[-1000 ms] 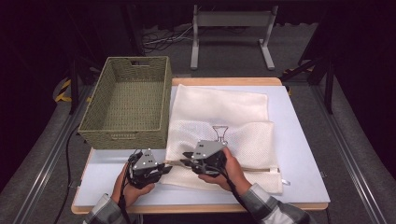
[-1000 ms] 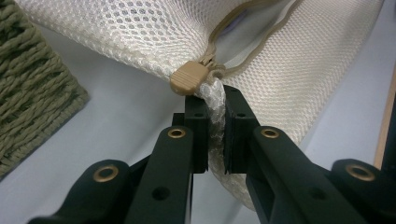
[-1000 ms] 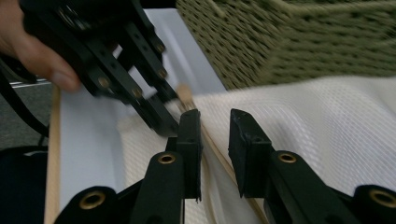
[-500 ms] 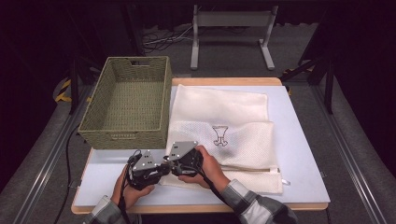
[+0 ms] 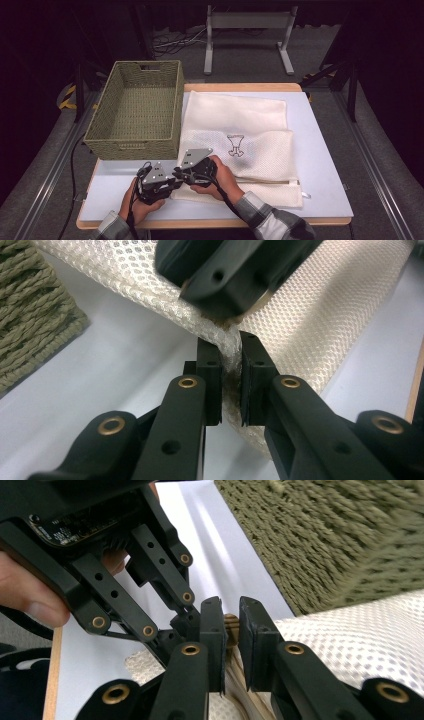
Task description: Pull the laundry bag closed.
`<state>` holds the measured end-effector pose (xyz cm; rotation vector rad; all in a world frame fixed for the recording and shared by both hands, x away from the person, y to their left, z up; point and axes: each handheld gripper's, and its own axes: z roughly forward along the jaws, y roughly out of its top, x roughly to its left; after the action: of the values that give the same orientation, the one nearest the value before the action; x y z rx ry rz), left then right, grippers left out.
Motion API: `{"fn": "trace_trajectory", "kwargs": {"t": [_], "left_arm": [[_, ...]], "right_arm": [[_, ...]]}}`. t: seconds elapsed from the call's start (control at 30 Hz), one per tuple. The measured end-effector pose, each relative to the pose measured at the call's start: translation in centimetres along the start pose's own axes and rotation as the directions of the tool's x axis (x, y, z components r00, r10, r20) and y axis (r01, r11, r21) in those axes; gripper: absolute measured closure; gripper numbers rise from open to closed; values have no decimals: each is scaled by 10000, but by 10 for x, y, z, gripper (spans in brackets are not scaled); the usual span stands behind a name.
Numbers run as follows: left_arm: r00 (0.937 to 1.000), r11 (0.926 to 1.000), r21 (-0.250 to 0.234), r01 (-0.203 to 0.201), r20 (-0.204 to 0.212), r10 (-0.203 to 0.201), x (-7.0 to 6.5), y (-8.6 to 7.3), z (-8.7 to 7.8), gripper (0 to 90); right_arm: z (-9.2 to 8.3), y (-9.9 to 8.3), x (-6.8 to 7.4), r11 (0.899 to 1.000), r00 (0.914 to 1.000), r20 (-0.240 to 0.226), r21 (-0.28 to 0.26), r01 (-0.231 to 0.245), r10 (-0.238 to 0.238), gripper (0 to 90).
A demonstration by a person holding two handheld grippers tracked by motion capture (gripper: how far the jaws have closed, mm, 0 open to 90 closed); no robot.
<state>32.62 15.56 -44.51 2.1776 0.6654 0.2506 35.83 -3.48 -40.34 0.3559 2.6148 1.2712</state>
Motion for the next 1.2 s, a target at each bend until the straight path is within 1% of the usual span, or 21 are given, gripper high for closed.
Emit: {"fn": "trace_trajectory", "kwargs": {"t": [0.1, 0.17, 0.27, 0.3, 0.33, 0.4, 0.5, 0.57, 0.63, 0.73, 0.77, 0.8, 0.83, 0.87, 0.9, 0.93, 0.97, 1.07, 1.13, 1.17, 1.2], "left_arm": [[10000, 10000, 43, 8, -9, -8, 0, 0, 0, 821], [10000, 10000, 79, 1, -32, -1, 0, 0, 1, 820], [10000, 10000, 31, -50, -44, 50, 1, 1, 0, 820], [10000, 10000, -11, -42, -58, 42, 0, 2, 0, 820], [10000, 10000, -11, -42, -58, 42, 0, 2, 0, 820], [10000, 10000, -42, -13, -20, 13, 1, 2, 0, 820], [10000, 10000, -36, -14, -20, 14, 1, 2, 0, 819], [10000, 10000, -36, -39, -25, 39, 0, 2, -1, 819], [10000, 10000, -27, -47, -24, 47, 0, 2, -1, 819], [10000, 10000, -3, -62, -20, 62, 0, 2, 0, 819], [9999, 9999, 14, -104, -26, 104, 1, 2, 0, 819], [9999, 9999, 14, -104, -26, 104, 1, 2, 0, 819], [9998, 9999, 21, -168, -42, 168, 0, 2, -1, 819], [9998, 9999, 21, -168, -42, 168, 0, 2, -1, 819], [9999, 9999, 25, -164, -21, 164, 0, 2, -1, 819], [9998, 9998, 12, -181, -17, 181, 0, 2, -1, 819], [9998, 9998, 48, -201, -25, 201, 0, 2, -1, 818], [9997, 9996, 134, -234, 11, 234, 0, 2, -1, 815], [9996, 9993, 203, -298, 7, 298, 0, 1, -1, 810], [9993, 9991, 196, -368, -10, 368, 0, 1, -1, 805], [9994, 9992, 193, -351, 40, 350, 1, 1, -2, 796]], "right_arm": [[-7, -5, -1, 10000, 10000, 36, -9, -18, 18, 818], [-11, -10, -3, 9999, 9999, 48, 72, -156, 156, 813], [-14, -13, -3, 9998, 9999, 81, 164, -92, 91, 811], [-16, -16, -3, 9995, 9999, 136, 315, -58, 53, 805], [-16, -16, -3, 9995, 9999, 136, 315, -58, 53, 805], [-17, -19, -4, 9985, 9999, 127, 537, 85, -92, 806], [-14, -23, -2, 9942, 9991, 170, 1010, 368, -387, 792], [-13, -24, -2, 9924, 9989, 117, 1157, 428, -445, 786], [-12, -24, -1, 9915, 9986, 95, 1200, 504, -519, 776], [-14, -22, -1, 9932, 9980, 126, 994, 600, -615, 748], [-14, -20, -1, 9935, 9974, 84, 892, 707, -717, 730], [-14, -20, -1, 9935, 9974, 84, 892, 707, -717, 730], [-11, -18, 1, 9905, 9957, 110, 1043, 901, -917, 705], [-11, -18, 1, 9905, 9957, 110, 1043, 901, -917, 705], [-9, -17, 1, 9883, 9944, 107, 1119, 1035, -1053, 700], [-7, -17, 0, 9864, 9932, 143, 1194, 1131, -1156, 702], [-5, -16, 0, 9868, 9937, 113, 1196, 1094, -1115, 708], [-1, -16, -2, 9856, 9939, -91, 1285, 1097, -1095, 781], [0, -17, -2, 9845, 9942, -147, 1383, 1075, -1065, 821], [0, -17, -2, 9846, 9939, -151, 1353, 1106, -1096, 823], [0, -17, -1, 9847, 9938, -141, 1342, 1114, -1105, 825]]}}
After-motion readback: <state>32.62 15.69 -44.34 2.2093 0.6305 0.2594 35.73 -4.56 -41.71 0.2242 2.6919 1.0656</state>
